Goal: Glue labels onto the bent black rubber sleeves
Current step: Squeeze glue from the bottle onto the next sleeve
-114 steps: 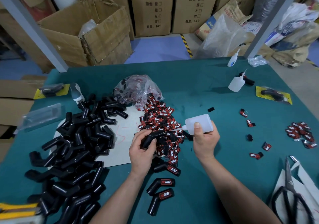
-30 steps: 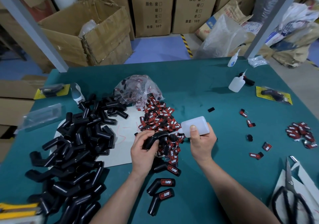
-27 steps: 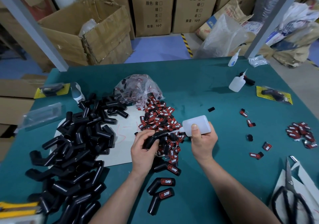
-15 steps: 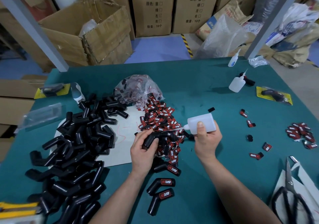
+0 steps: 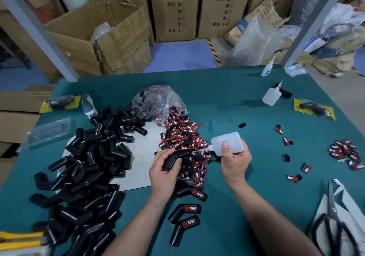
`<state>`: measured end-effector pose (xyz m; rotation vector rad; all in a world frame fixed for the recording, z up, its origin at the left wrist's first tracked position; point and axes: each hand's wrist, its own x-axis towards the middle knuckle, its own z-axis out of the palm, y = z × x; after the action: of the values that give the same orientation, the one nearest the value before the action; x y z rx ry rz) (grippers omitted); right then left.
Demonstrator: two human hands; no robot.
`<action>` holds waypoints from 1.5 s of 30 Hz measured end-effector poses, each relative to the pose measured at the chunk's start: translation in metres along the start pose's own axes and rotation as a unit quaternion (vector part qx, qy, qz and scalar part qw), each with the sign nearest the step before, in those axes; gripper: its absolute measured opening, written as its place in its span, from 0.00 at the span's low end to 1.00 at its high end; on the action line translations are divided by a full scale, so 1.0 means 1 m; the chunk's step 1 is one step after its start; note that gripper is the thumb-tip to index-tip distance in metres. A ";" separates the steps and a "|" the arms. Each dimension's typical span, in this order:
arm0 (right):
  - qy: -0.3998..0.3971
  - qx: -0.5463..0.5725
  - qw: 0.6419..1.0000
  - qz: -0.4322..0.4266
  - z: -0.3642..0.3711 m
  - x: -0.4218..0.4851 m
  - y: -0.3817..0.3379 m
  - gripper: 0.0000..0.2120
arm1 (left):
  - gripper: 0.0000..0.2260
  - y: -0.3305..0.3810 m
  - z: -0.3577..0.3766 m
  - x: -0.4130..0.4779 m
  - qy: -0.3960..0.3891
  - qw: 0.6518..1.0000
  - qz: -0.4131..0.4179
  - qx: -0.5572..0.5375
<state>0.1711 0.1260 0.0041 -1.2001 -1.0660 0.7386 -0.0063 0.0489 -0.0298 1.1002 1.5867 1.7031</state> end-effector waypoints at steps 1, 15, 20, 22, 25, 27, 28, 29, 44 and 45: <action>-0.002 0.000 1.000 -0.001 0.000 0.001 -0.001 0.13 | 0.14 0.001 0.000 0.000 0.000 1.000 0.001 -0.001; -0.002 -0.014 1.000 0.000 0.000 -0.004 -0.005 0.13 | 0.14 -0.001 0.000 0.001 -0.002 1.000 0.006 0.003; -0.006 -0.002 1.000 -0.002 0.002 -0.005 -0.009 0.13 | 0.13 -0.002 0.001 0.001 -0.004 1.000 0.011 0.001; -0.007 0.005 1.000 -0.001 0.001 -0.003 -0.009 0.12 | 0.12 -0.002 0.001 0.001 -0.005 1.000 0.012 -0.003; -0.008 -0.002 1.000 -0.006 0.001 -0.003 -0.008 0.12 | 0.12 -0.001 0.001 0.001 -0.002 1.000 0.014 -0.007; -0.008 -0.012 1.000 -0.011 0.002 -0.005 -0.008 0.13 | 0.12 -0.001 0.001 0.001 0.000 1.000 0.017 -0.009; -0.006 -0.010 1.000 -0.007 0.002 -0.004 -0.008 0.13 | 0.12 -0.002 0.000 0.001 0.001 1.000 0.018 -0.009; -0.001 0.000 1.000 0.000 0.002 -0.003 -0.009 0.12 | 0.12 -0.003 0.000 0.001 0.002 1.000 0.017 -0.009; 0.014 0.061 0.998 0.007 -0.002 0.003 -0.013 0.14 | 0.18 -0.005 0.000 0.002 0.022 0.999 0.024 -0.026; 0.010 0.060 0.998 0.004 -0.002 0.003 -0.012 0.14 | 0.19 -0.006 0.000 0.002 0.023 0.999 0.024 -0.027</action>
<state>0.1727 0.1248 0.0164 -1.1083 -0.9866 0.7841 -0.0077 0.0514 -0.0352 1.0889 1.5444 1.8035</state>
